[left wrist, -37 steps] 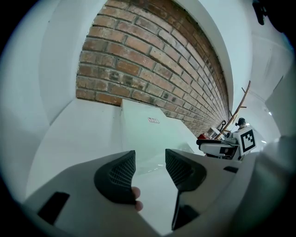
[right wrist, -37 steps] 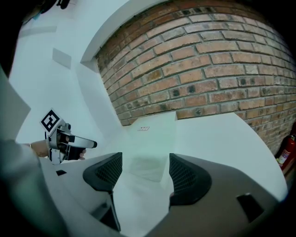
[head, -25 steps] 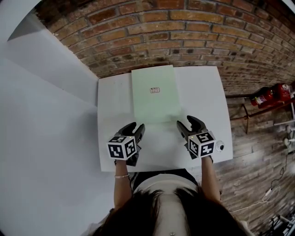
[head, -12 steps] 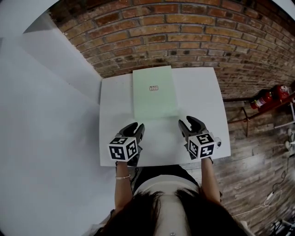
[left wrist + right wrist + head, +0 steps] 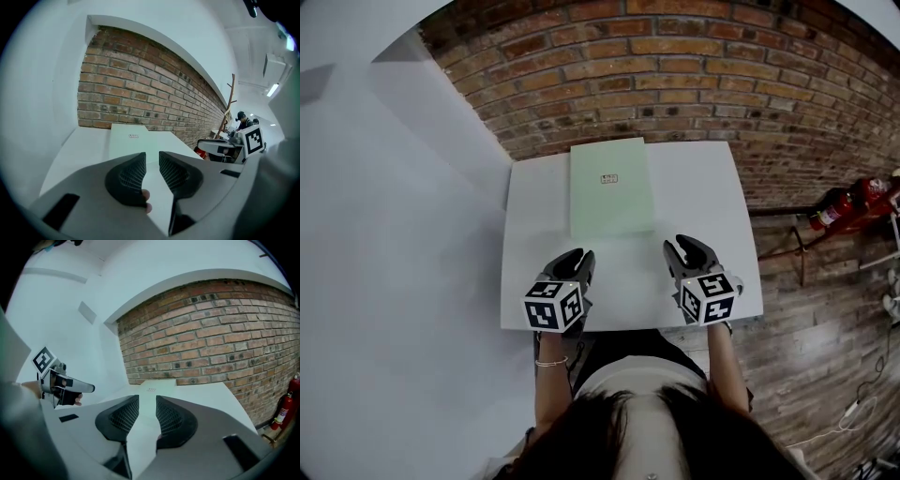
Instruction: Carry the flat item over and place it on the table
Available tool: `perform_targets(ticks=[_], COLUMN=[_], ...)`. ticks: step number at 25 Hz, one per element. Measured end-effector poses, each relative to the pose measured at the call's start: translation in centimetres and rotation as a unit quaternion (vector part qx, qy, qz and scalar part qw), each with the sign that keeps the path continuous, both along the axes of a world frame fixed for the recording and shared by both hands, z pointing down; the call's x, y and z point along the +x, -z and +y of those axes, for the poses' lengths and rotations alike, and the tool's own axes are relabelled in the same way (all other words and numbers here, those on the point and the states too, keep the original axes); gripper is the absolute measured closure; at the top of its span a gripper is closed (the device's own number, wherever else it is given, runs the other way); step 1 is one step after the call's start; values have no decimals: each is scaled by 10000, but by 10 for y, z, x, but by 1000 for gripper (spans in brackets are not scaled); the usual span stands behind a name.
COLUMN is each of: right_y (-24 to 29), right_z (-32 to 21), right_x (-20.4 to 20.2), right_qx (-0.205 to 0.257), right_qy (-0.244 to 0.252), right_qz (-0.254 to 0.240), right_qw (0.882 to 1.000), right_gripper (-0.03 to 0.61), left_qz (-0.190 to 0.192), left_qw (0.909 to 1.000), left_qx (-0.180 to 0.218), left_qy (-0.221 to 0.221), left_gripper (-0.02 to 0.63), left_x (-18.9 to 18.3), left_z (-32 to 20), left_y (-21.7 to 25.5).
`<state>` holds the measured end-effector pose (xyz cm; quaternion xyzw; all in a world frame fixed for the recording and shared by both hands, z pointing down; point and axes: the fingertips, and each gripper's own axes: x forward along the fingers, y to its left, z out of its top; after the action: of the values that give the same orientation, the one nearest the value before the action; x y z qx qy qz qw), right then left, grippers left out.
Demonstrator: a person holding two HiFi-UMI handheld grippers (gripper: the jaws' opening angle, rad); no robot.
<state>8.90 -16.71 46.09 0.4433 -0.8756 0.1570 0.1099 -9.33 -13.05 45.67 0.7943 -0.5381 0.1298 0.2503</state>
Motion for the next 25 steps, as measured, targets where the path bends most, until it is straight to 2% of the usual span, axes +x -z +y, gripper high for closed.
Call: perform_targets(ticks=[12,25], right_y=[31,62], right_z=[8,42], right_x=[16,9], right_qx=[545,1000], right_qy=[-93,-351], right_qz=[-167,-60], right_qw=[9983,9944], right_gripper=[497,523], left_qz=[-213,-162], left_qw=[9986,9950], left_qx=[488,982], left_qy=[12,-66], left_gripper=[546,571], left_x=[21,9], left_z=[13,42], left_y=[31,56])
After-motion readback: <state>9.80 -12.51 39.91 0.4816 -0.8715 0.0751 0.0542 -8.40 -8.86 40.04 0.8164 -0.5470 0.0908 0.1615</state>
